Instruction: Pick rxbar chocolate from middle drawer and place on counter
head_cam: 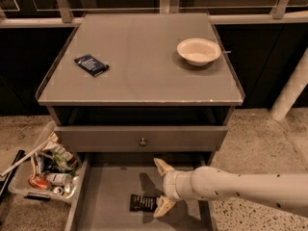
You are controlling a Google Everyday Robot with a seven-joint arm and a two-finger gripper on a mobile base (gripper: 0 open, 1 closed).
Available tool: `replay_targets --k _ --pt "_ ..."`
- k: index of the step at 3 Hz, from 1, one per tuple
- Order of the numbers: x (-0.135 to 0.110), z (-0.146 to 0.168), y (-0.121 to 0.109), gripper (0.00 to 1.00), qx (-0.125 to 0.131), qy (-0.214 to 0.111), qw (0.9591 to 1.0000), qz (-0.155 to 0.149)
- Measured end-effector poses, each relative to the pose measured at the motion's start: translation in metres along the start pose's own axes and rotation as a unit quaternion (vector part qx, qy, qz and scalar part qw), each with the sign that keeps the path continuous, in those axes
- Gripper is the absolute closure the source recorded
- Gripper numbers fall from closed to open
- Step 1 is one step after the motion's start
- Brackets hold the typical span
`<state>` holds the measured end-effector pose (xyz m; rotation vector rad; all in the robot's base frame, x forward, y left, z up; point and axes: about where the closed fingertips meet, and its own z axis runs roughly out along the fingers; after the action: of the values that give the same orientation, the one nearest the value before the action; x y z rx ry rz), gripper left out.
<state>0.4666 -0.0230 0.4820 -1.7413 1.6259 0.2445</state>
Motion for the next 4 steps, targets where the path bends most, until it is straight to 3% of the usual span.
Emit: replay_targets --k 2,4 --pt "0.042 0.03 0.007 0.0 -0.034 -0.005 0.9993 0.017" --pt "0.065 0.061 0.043 0.0 -0.08 -0.032 0.9935 0.075"
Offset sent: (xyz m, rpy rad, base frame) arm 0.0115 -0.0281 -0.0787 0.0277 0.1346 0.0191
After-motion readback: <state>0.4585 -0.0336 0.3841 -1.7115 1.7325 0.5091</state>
